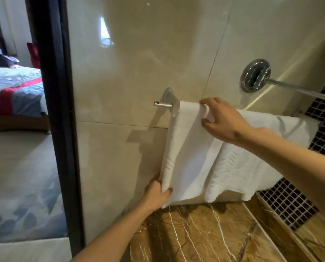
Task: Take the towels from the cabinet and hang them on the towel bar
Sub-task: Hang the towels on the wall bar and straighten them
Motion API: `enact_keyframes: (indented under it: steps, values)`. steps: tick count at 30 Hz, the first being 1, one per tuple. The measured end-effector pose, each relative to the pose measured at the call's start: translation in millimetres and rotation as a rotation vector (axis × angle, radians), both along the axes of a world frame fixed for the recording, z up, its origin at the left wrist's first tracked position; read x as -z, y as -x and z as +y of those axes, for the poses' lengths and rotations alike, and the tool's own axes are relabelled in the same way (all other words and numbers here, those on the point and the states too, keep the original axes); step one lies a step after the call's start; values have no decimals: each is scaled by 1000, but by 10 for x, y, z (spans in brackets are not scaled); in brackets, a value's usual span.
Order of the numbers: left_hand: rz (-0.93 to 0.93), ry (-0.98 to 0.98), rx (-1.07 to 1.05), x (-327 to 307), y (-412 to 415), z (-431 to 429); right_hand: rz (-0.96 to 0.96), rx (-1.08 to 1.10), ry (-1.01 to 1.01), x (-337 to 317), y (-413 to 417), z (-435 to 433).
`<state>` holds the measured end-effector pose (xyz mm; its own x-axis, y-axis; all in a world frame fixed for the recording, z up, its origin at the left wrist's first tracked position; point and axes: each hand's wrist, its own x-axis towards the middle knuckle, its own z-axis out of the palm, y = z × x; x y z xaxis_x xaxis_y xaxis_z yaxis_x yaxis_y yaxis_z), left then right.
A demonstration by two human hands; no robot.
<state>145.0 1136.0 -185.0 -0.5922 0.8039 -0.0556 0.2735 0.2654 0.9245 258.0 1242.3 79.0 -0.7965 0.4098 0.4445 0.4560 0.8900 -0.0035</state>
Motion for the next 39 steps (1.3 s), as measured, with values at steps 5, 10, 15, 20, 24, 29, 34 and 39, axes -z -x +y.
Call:
enact_keyframes:
  steps: [5,10,15,20,24,29,34,39]
  values:
    - [10,-41,-84,139,-11,33,0,-7,-14,59,26,41]
    - [38,-117,-42,233,-57,-159,6,-10,1,50,41,23]
    - [81,-155,-94,264,-95,-268,-7,-36,-2,3,69,-70]
    - [63,-126,-162,287,-134,-320,-1,-20,-29,11,105,-126]
    - [-72,-153,-202,325,-135,-300,1,-34,-10,26,145,-193]
    - [-81,-148,-139,379,-116,-196,-3,-28,17,13,155,-214]
    - [-49,-117,-180,352,0,-72,-3,-33,28,30,149,-213]
    - [16,-76,-197,335,58,-6,18,-42,44,13,145,-179]
